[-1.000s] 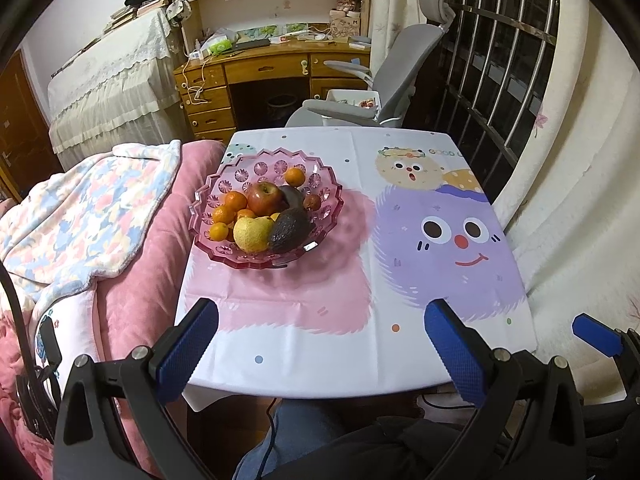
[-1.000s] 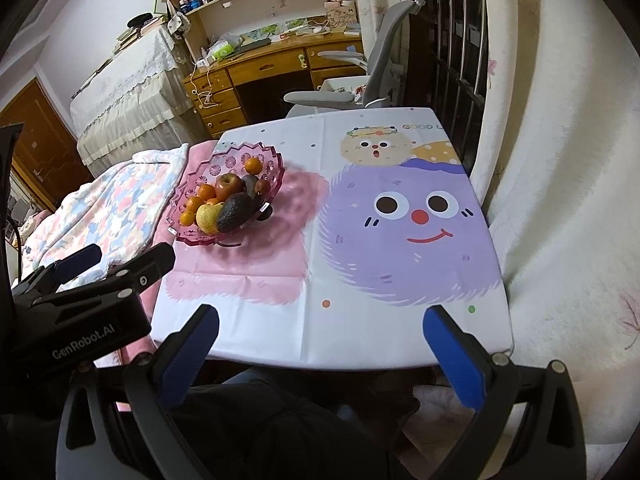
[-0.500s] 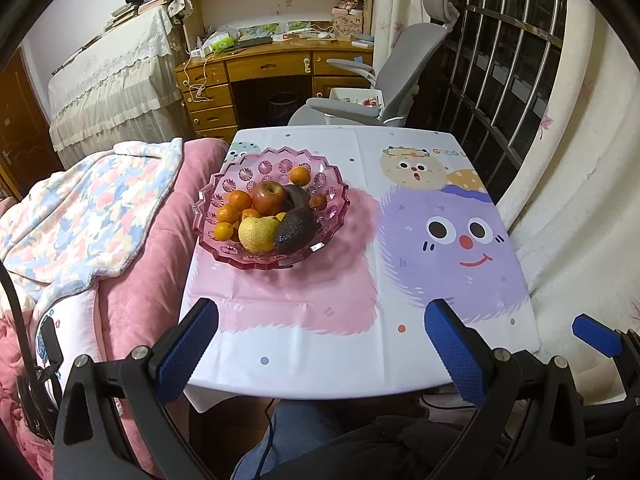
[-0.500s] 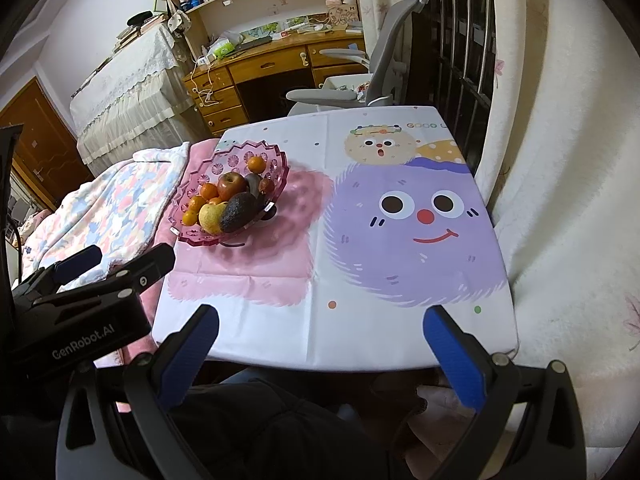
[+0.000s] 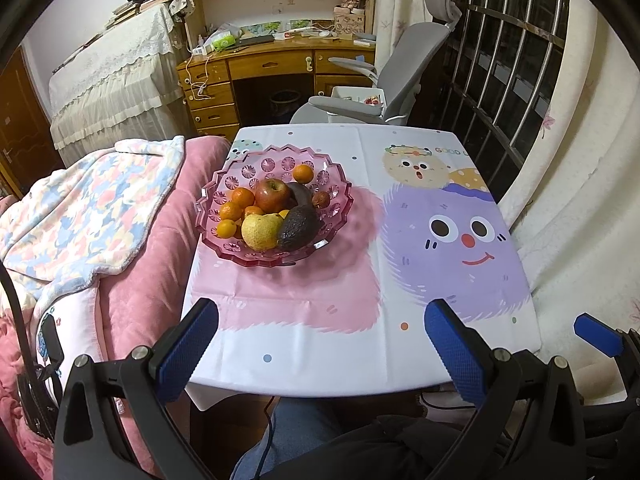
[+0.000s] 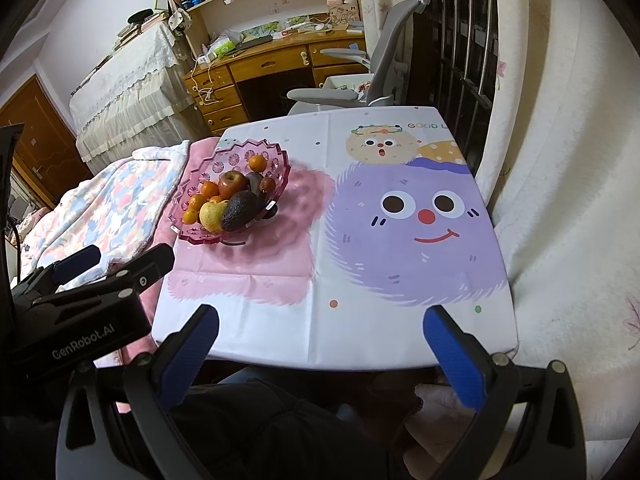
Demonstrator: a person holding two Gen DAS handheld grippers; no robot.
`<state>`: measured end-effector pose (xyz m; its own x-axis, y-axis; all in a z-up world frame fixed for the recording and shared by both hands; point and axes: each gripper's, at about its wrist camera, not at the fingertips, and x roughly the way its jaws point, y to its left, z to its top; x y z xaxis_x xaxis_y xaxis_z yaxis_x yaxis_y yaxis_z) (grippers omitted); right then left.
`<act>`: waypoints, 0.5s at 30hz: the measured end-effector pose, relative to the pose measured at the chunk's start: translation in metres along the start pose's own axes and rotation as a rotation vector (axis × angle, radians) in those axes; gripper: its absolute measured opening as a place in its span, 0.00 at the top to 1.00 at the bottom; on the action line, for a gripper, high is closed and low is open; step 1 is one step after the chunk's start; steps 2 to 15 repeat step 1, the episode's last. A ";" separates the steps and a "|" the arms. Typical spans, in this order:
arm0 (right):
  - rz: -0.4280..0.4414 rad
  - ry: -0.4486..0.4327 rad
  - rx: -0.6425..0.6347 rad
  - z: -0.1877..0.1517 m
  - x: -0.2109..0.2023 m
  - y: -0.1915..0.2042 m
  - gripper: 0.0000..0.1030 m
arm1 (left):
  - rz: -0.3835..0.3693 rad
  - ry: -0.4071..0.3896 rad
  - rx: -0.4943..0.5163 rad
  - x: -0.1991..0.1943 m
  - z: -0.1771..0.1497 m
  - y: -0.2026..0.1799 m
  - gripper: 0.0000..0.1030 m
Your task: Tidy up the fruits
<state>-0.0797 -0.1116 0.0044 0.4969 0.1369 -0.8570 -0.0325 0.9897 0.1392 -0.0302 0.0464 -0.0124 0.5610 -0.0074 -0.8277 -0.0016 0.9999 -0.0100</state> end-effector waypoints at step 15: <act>0.000 0.000 0.000 0.000 0.000 0.000 0.00 | 0.000 0.000 0.001 0.000 0.000 0.001 0.01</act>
